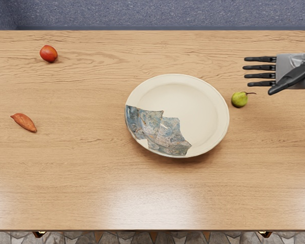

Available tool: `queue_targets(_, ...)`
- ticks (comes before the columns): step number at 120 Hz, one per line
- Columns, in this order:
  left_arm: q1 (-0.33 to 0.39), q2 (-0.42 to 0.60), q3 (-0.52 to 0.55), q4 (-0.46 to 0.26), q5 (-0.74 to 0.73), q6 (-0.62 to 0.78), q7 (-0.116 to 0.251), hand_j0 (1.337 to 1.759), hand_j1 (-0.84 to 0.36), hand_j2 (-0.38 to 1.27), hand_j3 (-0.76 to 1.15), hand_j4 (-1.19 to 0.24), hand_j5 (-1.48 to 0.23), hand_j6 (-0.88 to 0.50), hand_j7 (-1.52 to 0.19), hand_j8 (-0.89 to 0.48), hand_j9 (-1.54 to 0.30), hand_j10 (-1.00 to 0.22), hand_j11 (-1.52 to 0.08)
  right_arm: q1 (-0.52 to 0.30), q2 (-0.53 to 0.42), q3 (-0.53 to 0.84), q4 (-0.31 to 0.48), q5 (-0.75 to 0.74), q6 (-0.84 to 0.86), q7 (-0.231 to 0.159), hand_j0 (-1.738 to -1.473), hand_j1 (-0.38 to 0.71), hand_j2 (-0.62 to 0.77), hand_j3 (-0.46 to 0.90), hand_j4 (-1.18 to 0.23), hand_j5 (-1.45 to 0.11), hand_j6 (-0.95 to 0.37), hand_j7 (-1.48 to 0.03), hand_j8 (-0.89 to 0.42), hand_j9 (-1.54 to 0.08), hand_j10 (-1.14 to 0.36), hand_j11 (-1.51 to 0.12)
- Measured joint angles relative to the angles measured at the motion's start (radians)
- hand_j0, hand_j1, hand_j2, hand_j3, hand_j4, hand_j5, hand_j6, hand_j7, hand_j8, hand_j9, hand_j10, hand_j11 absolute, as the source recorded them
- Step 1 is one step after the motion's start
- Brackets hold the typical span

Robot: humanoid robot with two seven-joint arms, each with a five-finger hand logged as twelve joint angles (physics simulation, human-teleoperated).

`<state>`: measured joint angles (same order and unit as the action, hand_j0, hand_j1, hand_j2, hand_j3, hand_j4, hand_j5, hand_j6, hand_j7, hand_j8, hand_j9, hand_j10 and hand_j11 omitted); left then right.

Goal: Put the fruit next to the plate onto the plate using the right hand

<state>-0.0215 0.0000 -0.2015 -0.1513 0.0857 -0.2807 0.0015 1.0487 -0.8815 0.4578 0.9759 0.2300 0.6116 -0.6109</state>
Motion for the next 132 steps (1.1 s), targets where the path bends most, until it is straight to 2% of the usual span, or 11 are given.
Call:
queue_targets(27, 0.0, 0.0, -0.002, 0.0, 0.0, 0.0, 0.0, 1.658, 0.32, 0.0, 0.0, -0.02, -0.03, -0.02, -0.03, -0.02, -0.03, -0.02, -0.03, 0.027, 0.01, -0.001, 0.004, -0.032, 0.0, 0.0, -1.658, -0.35, 0.0, 0.0, 0.0, 0.0, 0.0, 0.0, 0.0, 0.0, 0.0, 0.0)
queue_targets(48, 0.0, 0.0, -0.001, 0.0, -0.001, 0.0, 0.0, 1.658, 0.32, 0.0, 0.0, -0.02, -0.03, -0.02, -0.03, -0.02, -0.03, -0.02, -0.03, 0.145, 0.13, -0.008, 0.004, -0.359, 0.0, 0.0, -1.658, -0.35, 0.0, 0.0, 0.0, 0.0, 0.0, 0.0, 0.0, 0.0, 0.0, 0.0)
queue_targets(60, 0.0, 0.0, 0.0, 0.0, 0.0, 0.0, 0.0, 1.658, 0.32, 0.0, 0.0, -0.02, -0.03, -0.02, -0.03, -0.02, -0.03, -0.02, -0.03, 0.239, 0.204, -0.112, -0.001, -0.525, 0.0, 0.0, -1.658, -0.35, 0.0, 0.0, 0.0, 0.0, 0.0, 0.0, 0.0, 0.0, 0.0, 0.0)
queue_targets(71, 0.0, 0.0, 0.0, 0.001, 0.0, 0.0, 0.0, 1.658, 0.32, 0.0, 0.0, -0.02, -0.03, -0.02, -0.03, -0.02, -0.03, -0.02, -0.03, 0.312, 0.237, -0.226, -0.004, -0.611, -0.027, 0.0, -1.658, -0.35, 0.0, 0.0, 0.0, 0.0, 0.0, 0.0, 0.0, 0.0, 0.0, 0.0)
queue_targets(84, 0.0, 0.0, 0.0, 0.001, 0.0, 0.0, 0.0, 1.658, 0.32, 0.0, 0.0, -0.02, -0.03, -0.02, -0.03, -0.02, -0.03, -0.02, -0.03, 0.381, 0.296, -0.371, -0.012, -0.68, -0.135, 0.0, -1.658, -0.35, 0.0, 0.0, 0.0, 0.0, 0.0, 0.0, 0.0, 0.0, 0.0, 0.0)
queue_targets(100, 0.0, 0.0, 0.0, 0.001, 0.0, 0.0, 0.0, 1.658, 0.32, 0.0, 0.0, -0.02, -0.03, -0.02, -0.03, -0.02, -0.03, -0.02, -0.03, 0.406, 0.354, -0.474, -0.019, -0.755, -0.264, 0.0, -1.658, -0.35, 0.0, 0.0, 0.0, 0.0, 0.0, 0.0, 0.0, 0.0, 0.0, 0.0)
queue_targets(116, 0.0, 0.0, 0.0, 0.001, 0.0, 0.0, 0.0, 1.658, 0.32, 0.0, 0.0, -0.02, -0.03, -0.02, -0.03, -0.02, -0.03, -0.02, -0.03, 0.385, 0.389, -0.511, -0.013, -0.878, -0.367, 0.0, -1.658, -0.35, 0.0, 0.0, 0.0, 0.0, 0.0, 0.0, 0.0, 0.0, 0.0, 0.0)
queue_targets(132, 0.0, 0.0, 0.001, 0.001, 0.0, 0.0, 0.0, 1.658, 0.32, 0.0, 0.0, -0.02, -0.03, -0.02, -0.03, -0.02, -0.03, -0.02, -0.03, 0.377, 0.438, -0.593, 0.001, -0.928, -0.513, 0.0, -1.658, -0.35, 0.0, 0.0, 0.0, 0.0, 0.0, 0.0, 0.0, 0.0, 0.0, 0.0)
